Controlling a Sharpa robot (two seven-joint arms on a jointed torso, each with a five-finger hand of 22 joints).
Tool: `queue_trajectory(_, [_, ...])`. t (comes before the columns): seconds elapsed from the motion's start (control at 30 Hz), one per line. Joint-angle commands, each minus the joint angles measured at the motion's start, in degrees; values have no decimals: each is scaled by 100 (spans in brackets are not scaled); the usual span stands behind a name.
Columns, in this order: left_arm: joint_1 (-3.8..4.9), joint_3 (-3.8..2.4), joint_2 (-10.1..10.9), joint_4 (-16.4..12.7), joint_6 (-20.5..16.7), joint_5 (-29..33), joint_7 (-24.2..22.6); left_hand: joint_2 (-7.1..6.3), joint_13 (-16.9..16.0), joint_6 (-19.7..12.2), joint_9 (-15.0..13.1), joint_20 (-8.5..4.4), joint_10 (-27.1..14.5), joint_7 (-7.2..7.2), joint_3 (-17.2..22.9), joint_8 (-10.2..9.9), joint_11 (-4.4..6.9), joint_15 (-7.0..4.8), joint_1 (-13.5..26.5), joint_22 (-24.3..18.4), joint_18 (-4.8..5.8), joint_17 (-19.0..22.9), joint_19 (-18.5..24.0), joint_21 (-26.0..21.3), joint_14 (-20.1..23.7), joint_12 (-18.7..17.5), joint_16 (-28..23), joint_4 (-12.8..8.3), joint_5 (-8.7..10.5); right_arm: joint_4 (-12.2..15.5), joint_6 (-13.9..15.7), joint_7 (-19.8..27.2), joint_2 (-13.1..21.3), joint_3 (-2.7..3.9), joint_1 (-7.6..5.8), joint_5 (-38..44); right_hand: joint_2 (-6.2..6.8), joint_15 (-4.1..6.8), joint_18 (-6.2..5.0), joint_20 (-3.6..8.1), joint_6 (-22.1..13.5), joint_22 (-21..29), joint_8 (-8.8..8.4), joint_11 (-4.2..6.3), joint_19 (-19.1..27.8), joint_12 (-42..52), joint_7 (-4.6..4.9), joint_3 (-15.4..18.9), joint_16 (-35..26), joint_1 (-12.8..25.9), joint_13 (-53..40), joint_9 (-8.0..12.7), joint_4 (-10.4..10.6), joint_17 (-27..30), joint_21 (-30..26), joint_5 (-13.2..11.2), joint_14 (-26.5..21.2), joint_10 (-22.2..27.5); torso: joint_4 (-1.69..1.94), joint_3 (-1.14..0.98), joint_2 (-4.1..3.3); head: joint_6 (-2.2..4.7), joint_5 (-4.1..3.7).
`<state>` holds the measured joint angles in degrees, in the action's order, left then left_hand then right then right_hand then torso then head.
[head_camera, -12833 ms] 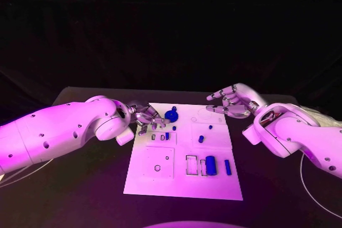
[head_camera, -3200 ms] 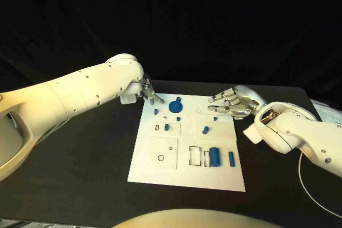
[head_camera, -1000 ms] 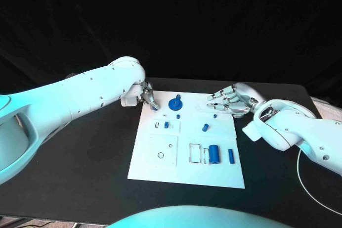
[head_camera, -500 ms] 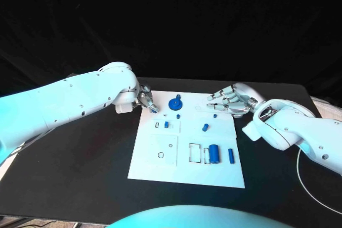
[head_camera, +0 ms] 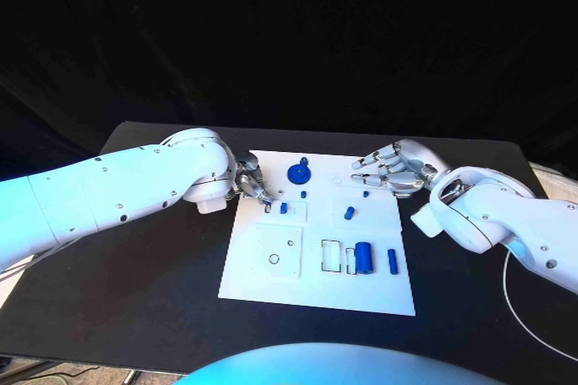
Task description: Assemble the parts on the task board
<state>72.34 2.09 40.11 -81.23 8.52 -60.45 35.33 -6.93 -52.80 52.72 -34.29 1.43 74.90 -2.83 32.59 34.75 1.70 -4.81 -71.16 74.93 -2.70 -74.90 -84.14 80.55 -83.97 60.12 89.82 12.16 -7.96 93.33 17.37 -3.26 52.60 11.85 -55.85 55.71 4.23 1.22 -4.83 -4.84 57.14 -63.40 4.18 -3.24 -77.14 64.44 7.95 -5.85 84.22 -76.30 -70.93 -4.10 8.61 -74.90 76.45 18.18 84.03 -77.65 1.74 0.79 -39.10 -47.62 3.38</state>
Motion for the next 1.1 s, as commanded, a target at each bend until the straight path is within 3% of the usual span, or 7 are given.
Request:
queue_trajectory(0.03, [-39, 4, -6, -44, -143, -120, -41, 8, 7, 0, -11, -10, 27, 34, 695, 39, 1, -11, 48, 671, 19, -1510, -209, 19, -603, 11, 18, -674, -3, 2, -93, 30, -2, -3, 13, 13, -18, 11, -52, 9, 36, 5, 20, 30, 25, -14, 9, 6, -29, 45, -2, -9, 26, -467, -28, 30, 371, 13, 6, 4, -2, -8, -7])
queue_trajectory(0.57, [-100, 10, -53, -24, 413, -238, 94, -10, 57, 4, -13, -11, 16, 38, 699, 44, 4, -12, 58, 668, 18, -1510, -207, 14, -603, -27, 18, -690, 1, 4, -100, 34, -4, -3, 37, 12, -22, 12, -52, 9, 37, 5, 19, 31, 24, -16, 9, 6, -28, 46, -1, -9, 29, -470, -29, 39, 372, 14, 1, -1, -2, -62, 9])
queue_trajectory(0.8, [-101, 10, -53, 7, 633, -270, 112, -41, 81, 16, -13, -12, 28, 46, 723, 48, 11, -14, 53, 673, 19, -1510, -208, 15, -603, -43, 18, -750, 2, 3, -103, 37, 2, -3, 41, 10, -22, 12, -52, 9, 37, 5, 19, 31, 24, -16, 9, 6, -28, 46, -1, -9, 29, -470, -29, 39, 372, 14, 0, -3, -5, -46, -5])
queue_trajectory(1.1, [-102, 10, -70, 41, 579, -358, 131, -57, 11, 28, -12, -13, 66, 47, 739, 49, 14, -15, 52, 668, 17, -1510, -205, 7, -603, 14, 18, -784, 0, 5, -104, 43, 6, -3, 47, 8, -25, 12, -52, 10, 38, 5, 19, 31, 23, -11, 9, 7, -28, 46, -4, -9, 31, -471, -30, 50, 373, 12, 4, -4, -6, -60, 7])
